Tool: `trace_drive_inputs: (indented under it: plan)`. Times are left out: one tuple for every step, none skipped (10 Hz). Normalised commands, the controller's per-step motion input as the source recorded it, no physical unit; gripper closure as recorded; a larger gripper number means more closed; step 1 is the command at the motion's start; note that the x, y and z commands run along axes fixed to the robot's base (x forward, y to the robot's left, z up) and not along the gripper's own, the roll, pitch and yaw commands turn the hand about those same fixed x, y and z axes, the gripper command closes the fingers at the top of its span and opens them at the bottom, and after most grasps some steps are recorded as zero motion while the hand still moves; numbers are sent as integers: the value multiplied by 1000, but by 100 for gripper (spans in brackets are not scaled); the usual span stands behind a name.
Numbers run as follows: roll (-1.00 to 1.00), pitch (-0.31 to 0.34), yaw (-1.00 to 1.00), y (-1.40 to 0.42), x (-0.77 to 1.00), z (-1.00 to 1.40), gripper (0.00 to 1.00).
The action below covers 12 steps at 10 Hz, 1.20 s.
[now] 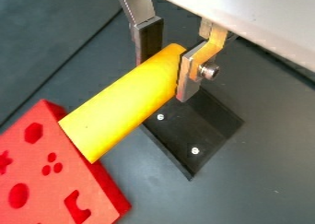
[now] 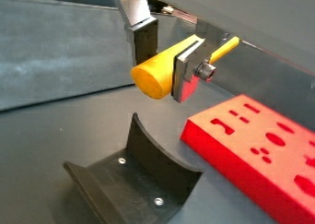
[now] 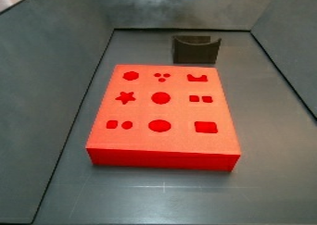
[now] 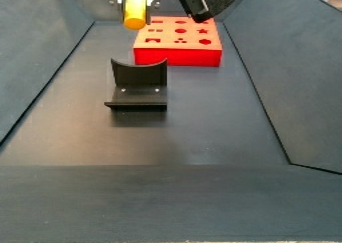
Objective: Pick up the oval object. Move up. Place the oval object on the fixture. Regrasp the oval object. Move to above the board. Insert the oval object.
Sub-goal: Place the oval object on the fixture.
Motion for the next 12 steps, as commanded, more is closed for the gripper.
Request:
trace_drive_inputs:
  plan:
    - [-298,467,-27,44,95,-8,100]
    - [-216,366,-120,44,83,-3,100]
    - [-163,297,-151,39,79,0,100]
    - [-112,228,-156,36,77,1,100]
    - [-94,202,-155,36,79,1,100]
    - [-1000,106,-218,63,104,-1000,100]
    - [-1000,82,-218,66,107,-1000,100]
    - [-1000,68,-225,77,119,-1000,100]
    - [-1000,66,-226,78,123,-1000,100]
    - [-1000,46,-240,82,131,-1000,100]
    - [-895,21,-229,88,139,-1000,100]
    - [-676,-8,-190,96,150,-1000,100]
